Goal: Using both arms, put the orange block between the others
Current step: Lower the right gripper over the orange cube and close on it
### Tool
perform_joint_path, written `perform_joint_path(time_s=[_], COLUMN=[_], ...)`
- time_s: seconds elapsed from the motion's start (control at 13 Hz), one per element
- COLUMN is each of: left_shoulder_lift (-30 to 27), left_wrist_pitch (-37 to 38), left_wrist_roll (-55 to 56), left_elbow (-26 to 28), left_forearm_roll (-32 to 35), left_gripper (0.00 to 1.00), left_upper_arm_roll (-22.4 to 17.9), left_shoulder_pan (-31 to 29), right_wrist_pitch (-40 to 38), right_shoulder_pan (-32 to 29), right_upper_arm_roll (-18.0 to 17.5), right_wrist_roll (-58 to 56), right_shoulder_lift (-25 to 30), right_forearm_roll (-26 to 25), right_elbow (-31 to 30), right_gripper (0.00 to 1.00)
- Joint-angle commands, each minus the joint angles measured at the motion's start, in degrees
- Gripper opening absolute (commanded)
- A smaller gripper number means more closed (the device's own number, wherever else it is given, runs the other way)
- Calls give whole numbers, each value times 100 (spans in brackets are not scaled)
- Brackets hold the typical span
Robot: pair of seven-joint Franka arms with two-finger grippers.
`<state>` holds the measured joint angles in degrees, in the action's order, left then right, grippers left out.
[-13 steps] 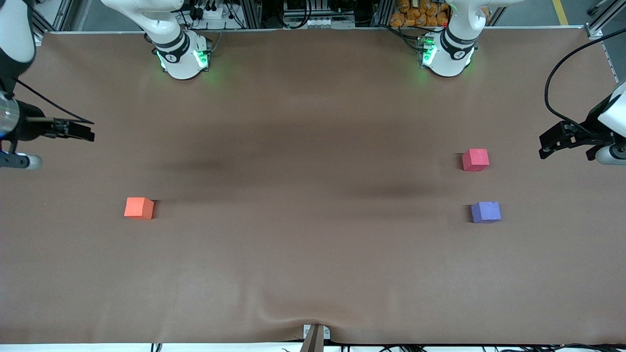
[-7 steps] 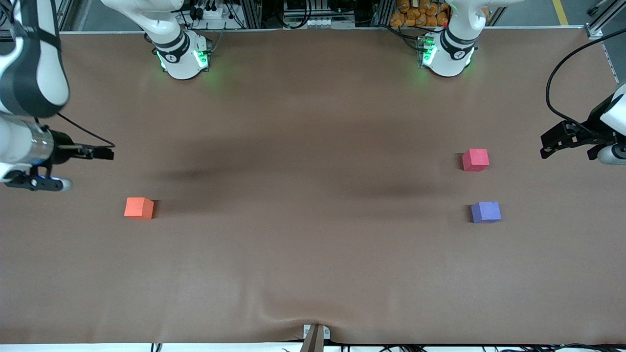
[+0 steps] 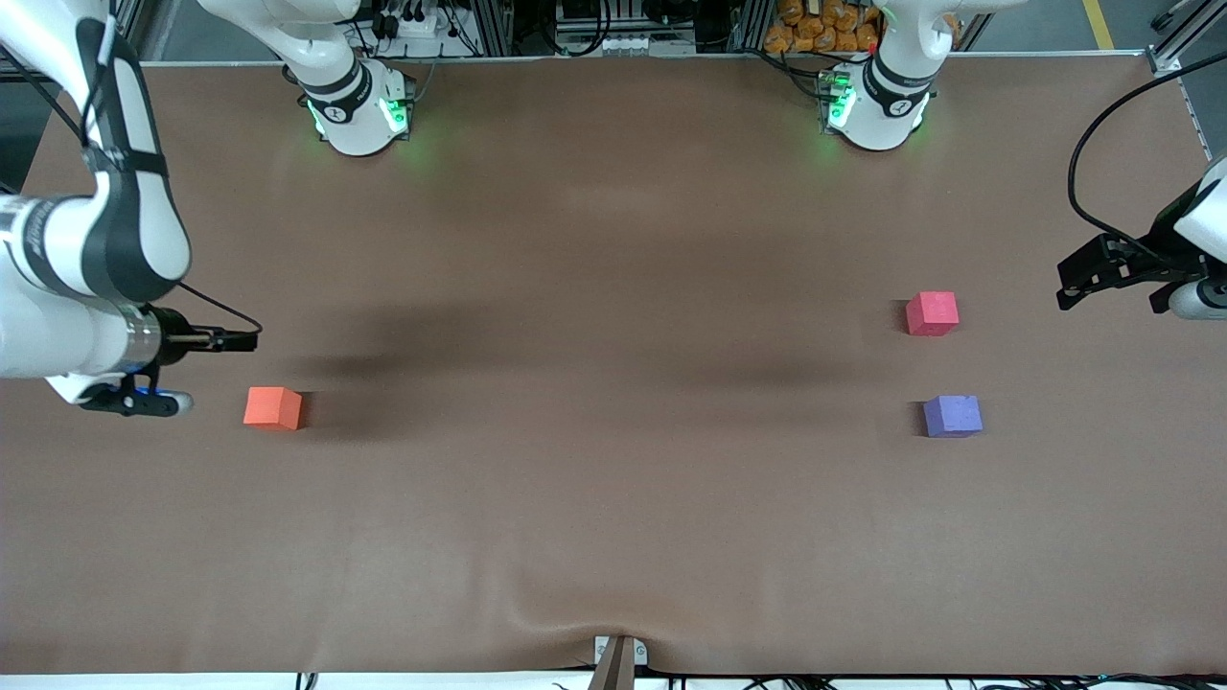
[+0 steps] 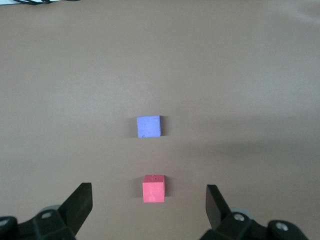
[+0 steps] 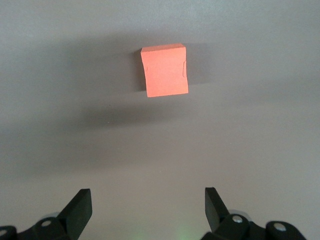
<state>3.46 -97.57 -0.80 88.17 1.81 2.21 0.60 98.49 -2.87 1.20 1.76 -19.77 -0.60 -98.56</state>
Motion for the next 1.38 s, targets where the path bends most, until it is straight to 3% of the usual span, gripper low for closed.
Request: perform_joint_path(time_s=[0.0,0.31,0.77,1.3], left_shoulder_lift=[14,5,40,23], left_wrist_pitch=[115,115,115,203], left_wrist_roll=[71,45,36,-17], left_elbow=[-107,-107,-98,-89], left_forearm_roll=[-110,-110,-110,-119], left_gripper=[100,100,100,100], left_upper_arm_roll=[25,25,16,-10], left_shoulder_pan=[-7,-43,-42,-69], right_wrist_pitch=[405,1366,2296,2867], right_shoulder_pan=[-38,-144,-179,-301], right_upper_arm_roll=[-6,-6,3,3], right_wrist_roll=[-201,-387,-914,-1362], right_shoulder_lift=[-254,-352,-764,-1300], right_forearm_roll=[-64,-64,-81,-90], right_elbow=[-171,-796,-744,-489], right_gripper=[100,100,100,100])
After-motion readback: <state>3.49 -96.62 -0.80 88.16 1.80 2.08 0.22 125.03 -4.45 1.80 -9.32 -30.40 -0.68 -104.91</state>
